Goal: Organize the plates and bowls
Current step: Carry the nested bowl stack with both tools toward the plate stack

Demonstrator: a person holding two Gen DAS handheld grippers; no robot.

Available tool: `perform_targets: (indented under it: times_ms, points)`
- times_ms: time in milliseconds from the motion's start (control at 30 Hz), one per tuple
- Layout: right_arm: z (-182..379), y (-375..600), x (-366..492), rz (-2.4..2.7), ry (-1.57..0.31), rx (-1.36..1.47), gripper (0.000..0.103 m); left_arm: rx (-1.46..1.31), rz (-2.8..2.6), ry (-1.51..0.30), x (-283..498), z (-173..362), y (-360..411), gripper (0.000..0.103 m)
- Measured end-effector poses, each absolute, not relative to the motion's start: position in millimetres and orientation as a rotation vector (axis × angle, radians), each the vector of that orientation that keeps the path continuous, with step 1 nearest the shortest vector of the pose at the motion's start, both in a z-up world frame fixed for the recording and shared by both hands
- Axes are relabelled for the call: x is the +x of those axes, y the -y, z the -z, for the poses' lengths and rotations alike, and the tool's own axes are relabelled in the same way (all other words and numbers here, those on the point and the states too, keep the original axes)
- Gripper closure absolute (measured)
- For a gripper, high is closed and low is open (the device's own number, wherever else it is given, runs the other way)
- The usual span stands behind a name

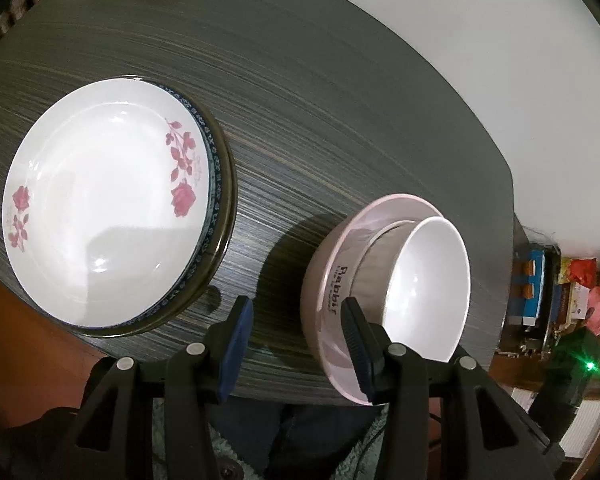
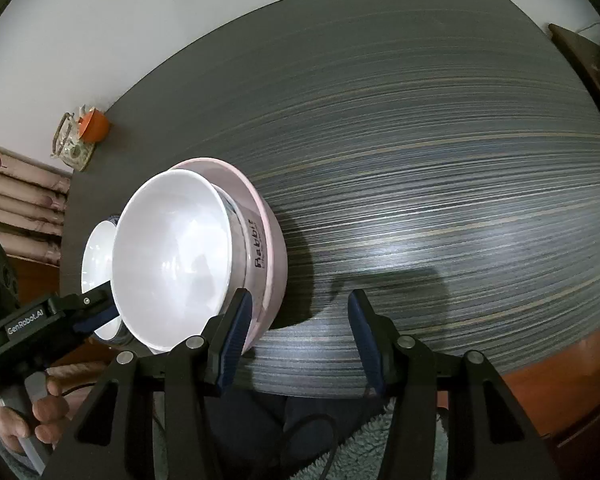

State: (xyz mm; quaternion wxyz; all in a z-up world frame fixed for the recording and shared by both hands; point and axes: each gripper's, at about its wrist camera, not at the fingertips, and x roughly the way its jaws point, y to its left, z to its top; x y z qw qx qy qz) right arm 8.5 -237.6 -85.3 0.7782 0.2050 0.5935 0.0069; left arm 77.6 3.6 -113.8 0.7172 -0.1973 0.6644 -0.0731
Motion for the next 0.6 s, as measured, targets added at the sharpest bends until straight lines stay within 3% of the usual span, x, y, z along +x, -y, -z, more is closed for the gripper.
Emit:
perform_targets:
  times_ms: [600]
  points:
    - [103,224,29,0.038,-1.332,0.385,0.056,-0.391,0.131,-1.482,89,128,4,0.059]
